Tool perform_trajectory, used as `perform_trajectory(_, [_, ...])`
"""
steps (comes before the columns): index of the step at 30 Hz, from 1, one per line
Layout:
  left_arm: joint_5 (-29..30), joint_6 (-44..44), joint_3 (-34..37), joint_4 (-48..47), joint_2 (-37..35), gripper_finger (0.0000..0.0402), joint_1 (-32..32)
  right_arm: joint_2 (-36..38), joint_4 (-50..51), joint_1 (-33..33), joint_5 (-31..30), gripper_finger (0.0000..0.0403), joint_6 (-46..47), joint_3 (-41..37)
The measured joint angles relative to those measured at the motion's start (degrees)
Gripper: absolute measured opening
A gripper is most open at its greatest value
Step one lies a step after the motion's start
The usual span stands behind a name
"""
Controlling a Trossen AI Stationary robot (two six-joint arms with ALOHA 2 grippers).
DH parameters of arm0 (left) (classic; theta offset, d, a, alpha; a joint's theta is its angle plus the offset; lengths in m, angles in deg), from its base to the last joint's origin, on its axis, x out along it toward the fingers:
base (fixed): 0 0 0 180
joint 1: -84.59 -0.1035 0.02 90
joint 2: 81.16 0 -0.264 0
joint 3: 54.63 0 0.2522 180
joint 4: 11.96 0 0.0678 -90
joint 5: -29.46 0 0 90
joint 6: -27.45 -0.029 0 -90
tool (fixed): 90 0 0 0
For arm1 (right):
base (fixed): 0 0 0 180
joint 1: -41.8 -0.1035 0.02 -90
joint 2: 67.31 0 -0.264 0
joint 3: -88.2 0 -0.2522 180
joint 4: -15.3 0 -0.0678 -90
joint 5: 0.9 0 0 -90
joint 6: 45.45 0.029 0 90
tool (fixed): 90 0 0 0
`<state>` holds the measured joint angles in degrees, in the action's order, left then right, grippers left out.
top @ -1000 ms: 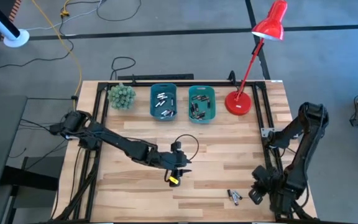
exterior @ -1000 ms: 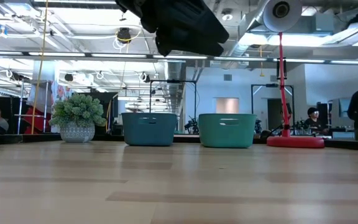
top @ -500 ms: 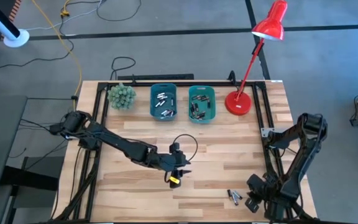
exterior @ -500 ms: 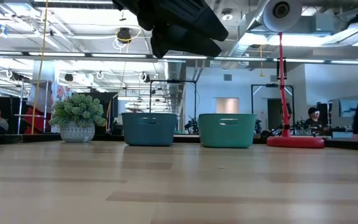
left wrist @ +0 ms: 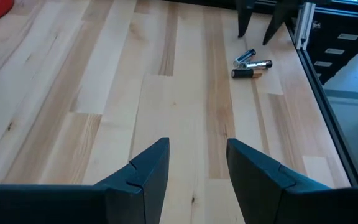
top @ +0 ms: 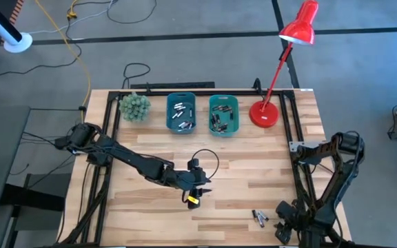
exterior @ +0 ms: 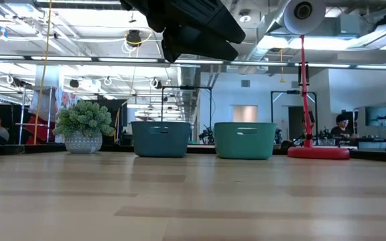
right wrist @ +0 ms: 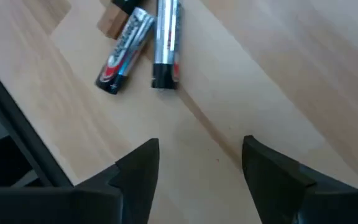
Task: Sort batteries
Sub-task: Put the silver battery into the blue bin
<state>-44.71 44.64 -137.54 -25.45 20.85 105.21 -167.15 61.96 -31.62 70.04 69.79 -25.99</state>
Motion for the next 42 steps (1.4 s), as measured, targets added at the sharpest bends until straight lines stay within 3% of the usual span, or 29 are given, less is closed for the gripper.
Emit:
perform_trajectory(9, [0.02,-0.33,0.02,0.02,0.00,0.0154,0.00,-1.77,5.97,3.97,3.19,0.0248,-9.89,5.42])
perform_trajectory(21, [1.05,-0.44,0.02,0.00,0.00,0.0154,-0.07,-1.68,6.39,11.68,8.57,0.0248,-21.69,5.75])
perform_trajectory(42, [1.29,-3.05,0.04,-2.88,0.00,0.0154,-0.07,-1.70,7.31,15.19,6.73,0.0248,-24.42,5.71])
